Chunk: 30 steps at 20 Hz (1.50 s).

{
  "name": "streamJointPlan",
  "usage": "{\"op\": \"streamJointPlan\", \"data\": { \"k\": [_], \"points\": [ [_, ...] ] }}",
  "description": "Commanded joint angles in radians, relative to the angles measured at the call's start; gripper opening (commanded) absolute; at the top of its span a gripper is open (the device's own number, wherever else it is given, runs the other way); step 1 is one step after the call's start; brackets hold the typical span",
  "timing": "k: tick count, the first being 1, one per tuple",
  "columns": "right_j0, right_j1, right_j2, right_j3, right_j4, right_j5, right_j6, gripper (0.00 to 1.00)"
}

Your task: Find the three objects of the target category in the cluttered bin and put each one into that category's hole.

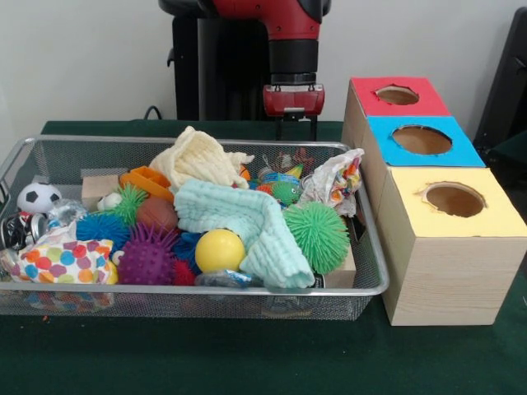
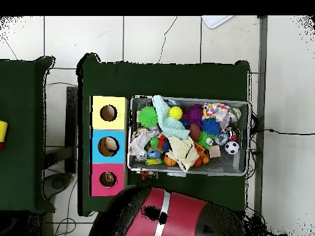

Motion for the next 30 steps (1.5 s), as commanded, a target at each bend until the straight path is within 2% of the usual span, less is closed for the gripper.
{"op": "streamJointPlan", "data": {
  "k": [1,8,20,21,30],
  "points": [
    [-0.007,0.062,0.024,-0.196,0.01,-0.015,0.16,1.0],
    [0.003,0.094,0.011,-0.211,0.018,-0.055,0.162,1.0],
    [0.015,0.083,-0.014,-0.198,0.034,-0.116,0.169,1.0],
    [0.012,0.084,-0.013,-0.198,0.034,-0.118,0.175,0.0],
    [0.01,0.051,-0.012,-0.186,0.022,-0.1,0.183,0.0]
  ]
}}
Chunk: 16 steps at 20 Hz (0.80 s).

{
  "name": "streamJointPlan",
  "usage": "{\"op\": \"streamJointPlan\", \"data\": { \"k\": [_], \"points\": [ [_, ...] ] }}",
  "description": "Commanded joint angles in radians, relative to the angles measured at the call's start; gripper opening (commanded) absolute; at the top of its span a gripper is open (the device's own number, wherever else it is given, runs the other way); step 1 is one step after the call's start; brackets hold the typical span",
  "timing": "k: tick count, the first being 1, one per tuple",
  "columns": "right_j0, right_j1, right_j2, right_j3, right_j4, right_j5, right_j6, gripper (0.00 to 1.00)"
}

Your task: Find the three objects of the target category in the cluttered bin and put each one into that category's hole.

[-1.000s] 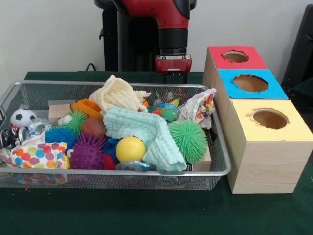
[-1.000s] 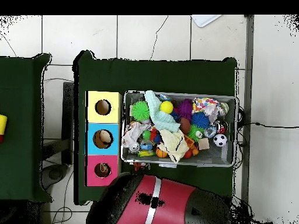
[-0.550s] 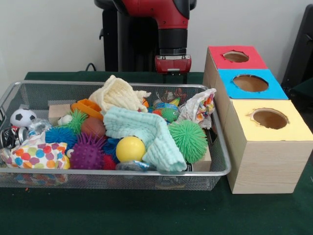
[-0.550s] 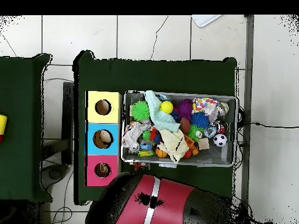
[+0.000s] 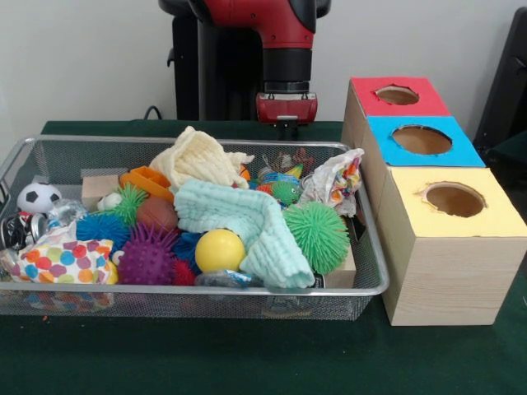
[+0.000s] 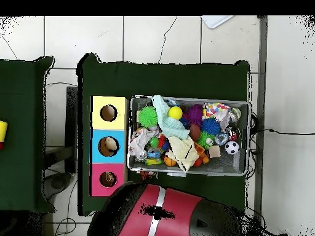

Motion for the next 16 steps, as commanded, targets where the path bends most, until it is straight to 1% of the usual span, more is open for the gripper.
{"op": "streamJointPlan", "data": {
  "k": [1,7,8,11,12,14,16],
  "points": [
    [-0.005,0.014,0.023,-0.145,0.03,-0.08,0.182,0.0],
    [-0.012,0.006,0.029,-0.137,0.028,-0.07,0.19,0.0],
    [-0.014,0.005,0.031,-0.136,0.027,-0.064,0.191,1.0],
    [-0.019,0.001,0.035,-0.138,0.016,-0.043,0.187,1.0],
    [-0.011,-0.004,0.028,-0.135,0.019,-0.053,0.181,1.0],
    [-0.029,-0.011,0.043,-0.124,0.011,-0.046,0.202,1.0],
    [-0.029,-0.02,0.042,-0.117,0.007,-0.044,0.201,1.0]
  ]
}}
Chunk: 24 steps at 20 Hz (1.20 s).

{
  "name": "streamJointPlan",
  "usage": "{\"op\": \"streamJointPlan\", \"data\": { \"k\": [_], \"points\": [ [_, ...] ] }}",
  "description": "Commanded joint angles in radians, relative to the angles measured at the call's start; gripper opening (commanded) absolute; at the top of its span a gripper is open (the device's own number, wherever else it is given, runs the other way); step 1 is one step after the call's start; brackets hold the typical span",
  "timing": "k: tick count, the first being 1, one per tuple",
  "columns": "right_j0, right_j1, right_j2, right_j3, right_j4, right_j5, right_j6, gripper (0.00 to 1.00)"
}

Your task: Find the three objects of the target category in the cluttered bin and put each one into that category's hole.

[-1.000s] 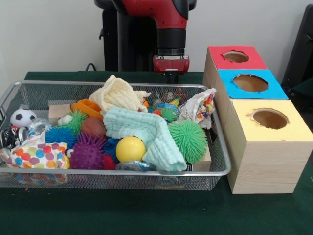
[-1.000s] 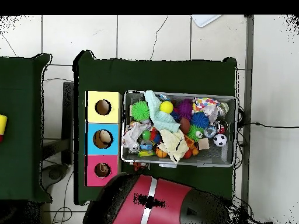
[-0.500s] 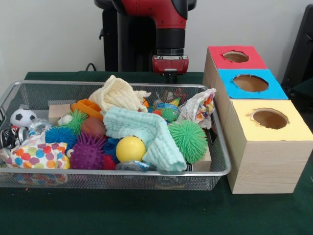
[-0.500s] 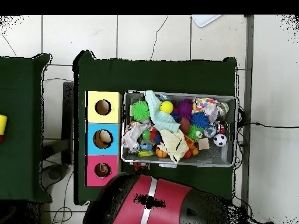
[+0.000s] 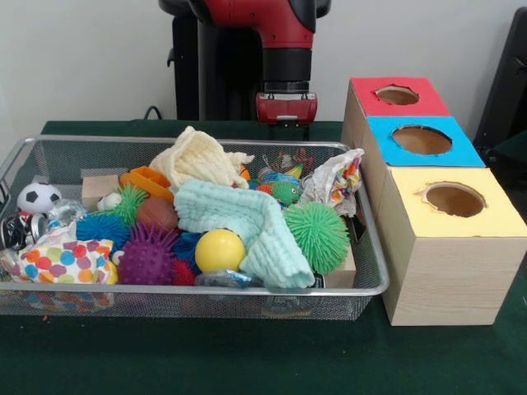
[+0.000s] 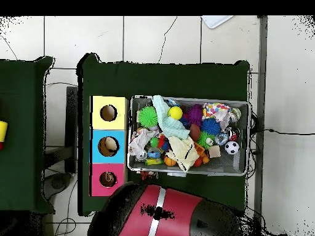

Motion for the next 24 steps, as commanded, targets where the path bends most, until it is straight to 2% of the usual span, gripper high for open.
{"op": "streamJointPlan", "data": {
  "k": [1,7,11,13,18,24],
  "points": [
    [-0.029,-0.023,0.043,-0.114,0.007,-0.042,0.202,1.0],
    [-0.02,-0.073,0.038,-0.067,0.011,-0.043,0.209,1.0],
    [0.026,-0.073,-0.007,-0.035,0.035,-0.184,0.199,1.0],
    [0.049,-0.075,-0.027,-0.021,0.046,-0.214,0.189,1.0],
    [0.062,-0.082,-0.033,-0.005,0.063,-0.216,0.212,1.0],
    [0.034,-0.075,-0.007,0.003,0.07,-0.231,0.254,1.0]
  ]
}}
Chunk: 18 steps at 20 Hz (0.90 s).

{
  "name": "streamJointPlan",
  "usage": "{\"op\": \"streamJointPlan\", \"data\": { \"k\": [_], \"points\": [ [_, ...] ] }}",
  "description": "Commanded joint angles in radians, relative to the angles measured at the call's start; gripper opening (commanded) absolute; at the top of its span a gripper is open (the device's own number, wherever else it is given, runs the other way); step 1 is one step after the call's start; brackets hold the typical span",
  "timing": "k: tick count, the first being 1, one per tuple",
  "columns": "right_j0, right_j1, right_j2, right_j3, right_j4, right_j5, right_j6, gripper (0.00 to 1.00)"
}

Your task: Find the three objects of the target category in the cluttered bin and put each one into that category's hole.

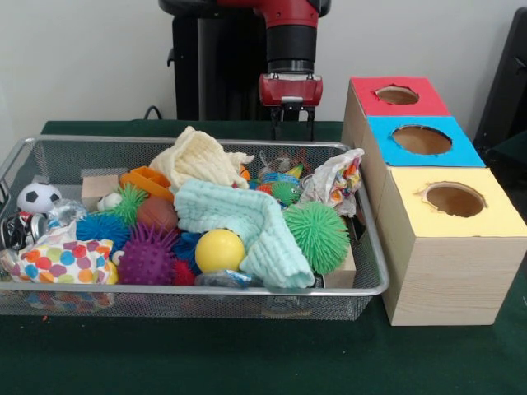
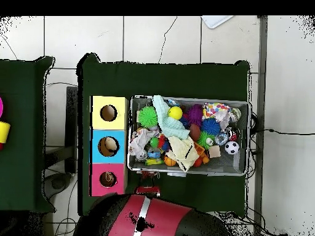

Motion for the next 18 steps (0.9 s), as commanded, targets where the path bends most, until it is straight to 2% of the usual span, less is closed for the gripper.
{"op": "streamJointPlan", "data": {
  "k": [1,12,18],
  "points": [
    [-0.019,-0.006,0.034,-0.053,0.072,-0.105,0.254,1.0],
    [-0.005,0.038,0.026,-0.082,0.091,-0.138,0.24,1.0],
    [0.005,0.134,0.016,-0.141,0.121,-0.238,0.223,1.0]
  ]
}}
